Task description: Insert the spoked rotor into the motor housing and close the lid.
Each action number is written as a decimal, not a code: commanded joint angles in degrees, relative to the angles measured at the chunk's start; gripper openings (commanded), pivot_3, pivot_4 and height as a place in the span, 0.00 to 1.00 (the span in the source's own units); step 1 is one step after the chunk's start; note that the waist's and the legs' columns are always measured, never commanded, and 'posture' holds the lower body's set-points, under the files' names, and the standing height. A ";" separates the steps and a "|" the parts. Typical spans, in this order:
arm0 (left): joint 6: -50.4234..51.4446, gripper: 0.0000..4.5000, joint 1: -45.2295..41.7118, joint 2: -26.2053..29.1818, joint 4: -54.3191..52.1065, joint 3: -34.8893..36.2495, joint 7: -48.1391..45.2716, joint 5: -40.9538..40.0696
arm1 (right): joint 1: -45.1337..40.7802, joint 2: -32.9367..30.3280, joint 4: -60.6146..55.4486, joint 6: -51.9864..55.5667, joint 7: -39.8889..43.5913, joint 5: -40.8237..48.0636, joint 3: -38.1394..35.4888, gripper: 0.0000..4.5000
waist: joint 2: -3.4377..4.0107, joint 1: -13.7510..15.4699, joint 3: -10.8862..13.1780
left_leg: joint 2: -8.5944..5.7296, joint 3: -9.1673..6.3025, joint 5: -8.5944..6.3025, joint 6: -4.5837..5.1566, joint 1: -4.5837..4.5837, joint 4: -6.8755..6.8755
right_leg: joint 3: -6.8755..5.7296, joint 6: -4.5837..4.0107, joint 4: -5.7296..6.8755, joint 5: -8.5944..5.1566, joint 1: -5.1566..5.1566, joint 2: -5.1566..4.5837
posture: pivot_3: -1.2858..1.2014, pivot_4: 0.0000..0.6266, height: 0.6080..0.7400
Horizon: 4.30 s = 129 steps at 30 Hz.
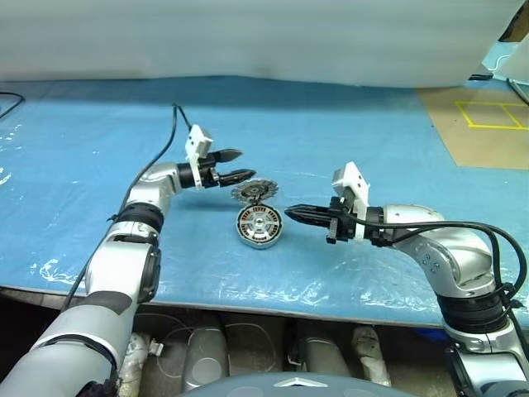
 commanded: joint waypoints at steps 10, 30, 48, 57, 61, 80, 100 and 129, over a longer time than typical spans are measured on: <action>-3.20 1.00 0.21 -4.97 -5.06 -2.17 -7.87 1.89 | 0.12 -0.33 -2.40 -0.55 -3.83 2.01 -2.62 0.00 | -0.01 1.09 0.01 | 0.00 -0.02 0.00 0.00 -0.04 0.00 | -0.04 -0.02 -0.01 0.01 0.00 -0.03 | 0.52 0.24 1.00; -5.26 1.00 10.86 -6.56 -13.77 -12.46 -13.94 7.41 | 2.39 -6.02 -5.62 -0.21 -4.60 5.09 -4.45 0.00 | 0.00 1.54 0.00 | 0.06 -0.01 -0.09 0.16 0.01 -0.06 | -0.06 0.02 -0.05 -0.02 0.02 -0.05 | 0.52 0.24 1.00; 2.18 1.00 12.64 -7.37 -27.74 -7.02 -8.69 -1.50 | 0.35 -5.06 -1.53 -4.84 -5.07 1.36 -2.29 0.00 | 0.02 0.95 0.01 | 0.08 0.00 -0.11 0.18 0.06 -0.03 | -0.03 0.34 -0.04 -0.20 0.05 -0.08 | 0.52 0.24 1.00; 18.17 1.00 22.08 1.61 -54.28 -2.33 -3.60 -11.49 | 0.19 -5.25 -2.00 -7.25 -2.06 1.87 -1.44 0.00 | 0.09 0.26 0.03 | 0.11 0.05 -0.11 0.18 0.04 -0.14 | -0.05 -0.04 -0.04 -0.06 -0.04 -0.03 | 0.52 0.24 1.00; 24.23 1.00 29.02 8.32 -61.71 -2.41 -2.71 -13.13 | -1.75 -4.01 0.64 -8.61 -2.64 -0.41 0.33 0.00 | 0.11 -0.43 0.04 | 0.13 0.06 -0.13 0.20 0.05 -0.11 | -0.05 0.35 -0.03 -0.28 -0.04 -0.04 | 0.52 0.24 1.00; 22.14 1.00 43.48 11.83 -70.42 1.37 3.45 -18.30 | -8.30 0.00 11.07 -14.69 2.47 -6.62 7.68 0.00 | 0.13 -1.12 0.06 | 0.13 0.11 -0.14 0.23 0.07 -0.10 | -0.02 0.35 0.00 -0.29 -0.06 0.01 | 0.52 0.24 1.00; 15.41 0.50 40.10 8.87 -65.70 -1.52 6.14 -15.98 | -7.92 0.91 10.94 -15.21 2.20 -9.83 7.44 0.00 | 0.12 -1.13 0.06 | 0.12 0.12 -0.14 0.22 0.09 -0.04 | 0.03 0.04 0.07 -0.09 -0.05 0.01 | 0.52 0.24 1.00; 14.55 0.00 43.33 13.92 -64.35 -0.42 5.23 -14.73 | -11.97 6.09 23.26 -27.67 10.90 -18.39 16.12 1.00 | 0.12 -1.28 0.05 | 0.14 0.13 -0.14 0.23 0.10 0.01 | 0.02 -0.06 0.11 -0.04 -0.04 0.01 | 0.52 0.24 1.00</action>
